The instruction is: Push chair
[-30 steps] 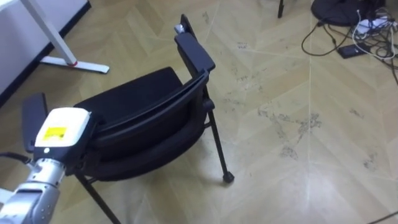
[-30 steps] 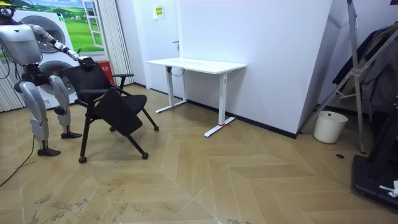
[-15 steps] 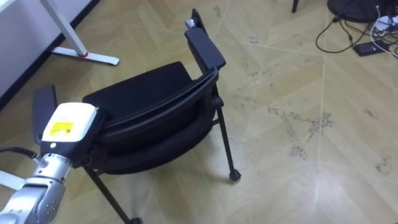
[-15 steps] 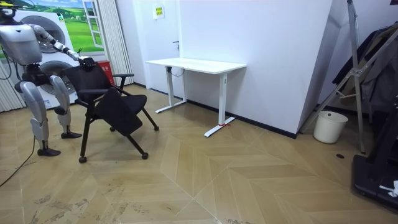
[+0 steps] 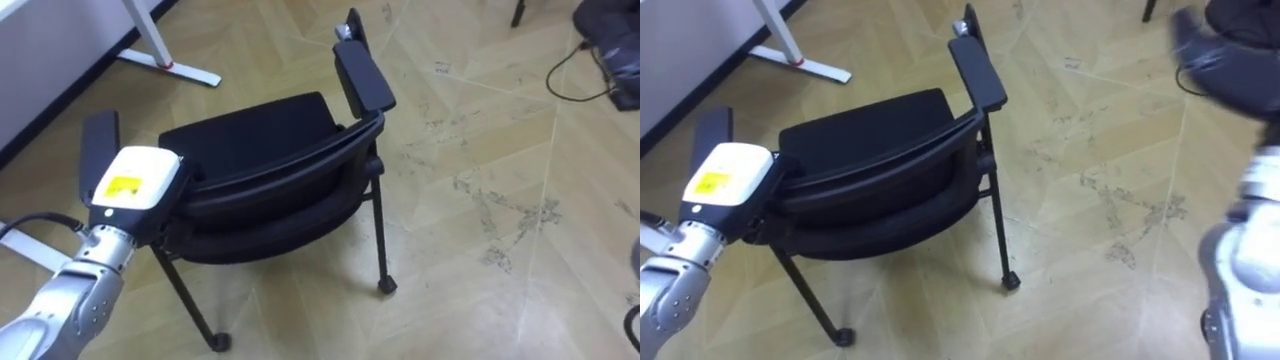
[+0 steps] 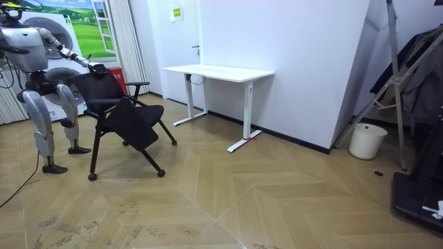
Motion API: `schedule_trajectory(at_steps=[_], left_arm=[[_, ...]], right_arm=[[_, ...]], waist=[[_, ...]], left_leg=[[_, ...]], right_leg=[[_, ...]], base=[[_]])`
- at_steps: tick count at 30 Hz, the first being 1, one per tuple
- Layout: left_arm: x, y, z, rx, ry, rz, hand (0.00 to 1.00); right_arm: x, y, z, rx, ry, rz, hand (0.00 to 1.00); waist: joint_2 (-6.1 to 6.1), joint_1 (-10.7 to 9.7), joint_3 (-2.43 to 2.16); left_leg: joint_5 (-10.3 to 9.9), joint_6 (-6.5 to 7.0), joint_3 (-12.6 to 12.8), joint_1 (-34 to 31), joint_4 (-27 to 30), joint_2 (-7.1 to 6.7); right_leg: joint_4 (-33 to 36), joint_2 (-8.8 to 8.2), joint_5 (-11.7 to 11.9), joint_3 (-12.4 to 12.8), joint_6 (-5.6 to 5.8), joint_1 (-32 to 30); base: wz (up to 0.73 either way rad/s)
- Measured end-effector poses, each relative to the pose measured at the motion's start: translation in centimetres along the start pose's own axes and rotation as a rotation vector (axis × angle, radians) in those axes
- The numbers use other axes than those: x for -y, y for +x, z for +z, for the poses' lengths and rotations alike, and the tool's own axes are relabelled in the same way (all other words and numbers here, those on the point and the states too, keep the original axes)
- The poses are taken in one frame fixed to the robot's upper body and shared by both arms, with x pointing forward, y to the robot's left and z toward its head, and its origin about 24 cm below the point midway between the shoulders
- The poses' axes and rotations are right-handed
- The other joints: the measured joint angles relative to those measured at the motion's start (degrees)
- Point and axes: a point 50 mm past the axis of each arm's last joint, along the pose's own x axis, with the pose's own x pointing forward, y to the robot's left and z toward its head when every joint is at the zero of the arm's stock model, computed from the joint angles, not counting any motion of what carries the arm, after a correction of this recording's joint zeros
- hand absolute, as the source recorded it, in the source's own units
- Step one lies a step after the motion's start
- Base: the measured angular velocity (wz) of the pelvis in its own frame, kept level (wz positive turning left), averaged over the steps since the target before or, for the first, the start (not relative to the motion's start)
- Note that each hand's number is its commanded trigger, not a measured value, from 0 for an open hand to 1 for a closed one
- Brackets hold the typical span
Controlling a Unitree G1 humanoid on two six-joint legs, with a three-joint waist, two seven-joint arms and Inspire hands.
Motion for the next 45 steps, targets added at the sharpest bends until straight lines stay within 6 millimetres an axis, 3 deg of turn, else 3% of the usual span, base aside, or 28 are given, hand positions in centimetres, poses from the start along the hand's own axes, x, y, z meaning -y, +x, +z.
schedule_trajectory(at_steps=[3, 8, 17, 21, 29, 34, 40, 45], left_arm=[[-0.3, 0.2, 0.2, 0.016, 0.001, 0.006, 1.0], [-0.2, 0.2, 0.3, 0.024, -0.002, -0.007, 1.0], [-0.2, 0.4, 0.5, 0.045, 0.02, -0.019, 1.0], [-0.2, 0.4, 0.6, 0.056, 0.029, -0.021, 1.0], [-0.3, 0.5, 0.8, 0.067, 0.027, -0.017, 1.0], [-0.5, 0.7, 0.9, 0.079, 0.027, -0.011, 1.0], [-1.1, 1.7, 1.3, 0.107, 0.052, -0.009, 1.0], [-1.0, 1.8, 1.5, 0.114, 0.054, -0.013, 1.0]], right_arm=[[-1.0, 0.6, -0.5, -0.005, -0.055, 0.099, 0.0], [-2.3, 1.4, -1.1, 0.004, -0.166, 0.229, 0.0], [-3.0, 1.3, -2.4, -0.017, -0.405, 0.419, 0.0], [-3.2, 1.0, -3.3, -0.052, -0.489, 0.496, 0.0], [-4.9, 0.0, -4.2, -0.079, -0.535, 0.658, 0.0], [-5.2, -0.2, -4.3, -0.085, -0.551, 0.702, 0.0], [-6.4, -0.7, -4.5, -0.071, -0.597, 0.785, 0.0], [-7.6, -1.4, -4.8, -0.059, -0.607, 0.848, 0.0]], waist=[[-0.95, 0.23, -0.1], [-1.64, 0.87, -0.12], [-1.74, 1.35, -0.11], [-2.32, 1.43, -0.07], [-2.52, 1.84, -0.08], [-3.25, 2.28, -0.03], [-4.42, 3.31, 0.56], [-4.48, 3.32, 0.6]], left_leg=[[0.0, 0.0, -0.98, -0.12, 0.0, 0.38], [0.0, 0.0, -1.38, 1.06, -0.04, 0.45], [0.0, 0.0, -2.54, 1.25, -0.05, 0.56], [0.0, 0.0, -3.28, 1.86, -0.07, 0.57], [0.0, 0.0, -4.15, 1.88, -0.07, 0.6], [0.0, 0.0, -4.77, 1.83, -0.08, 0.58], [0.0, 0.0, -5.84, 1.79, -0.1, 0.54], [0.0, 0.0, -6.02, 1.83, -0.11, 0.48]], right_leg=[[-0.08, 0.08, 0.14, -1.8, -0.22, 0.36], [-1.15, 0.16, 0.23, -1.89, -0.36, 2.07], [-1.9, 0.13, 0.35, -3.31, -0.54, 2.85], [-1.98, 0.14, 0.34, -4.01, -0.54, 3.55], [-1.97, 0.12, 0.35, -4.93, -0.54, 3.58], [-1.95, 0.13, 0.34, -4.94, -0.54, 3.61], [-2.15, 0.15, 0.34, -5.06, -0.54, 3.85], [-2.49, 0.06, 0.36, -5.42, -0.56, 4.16]], base=[[0.17], [0.01], [0.02], [0.02], [0.0], [0.01], [0.03], [0.01]])
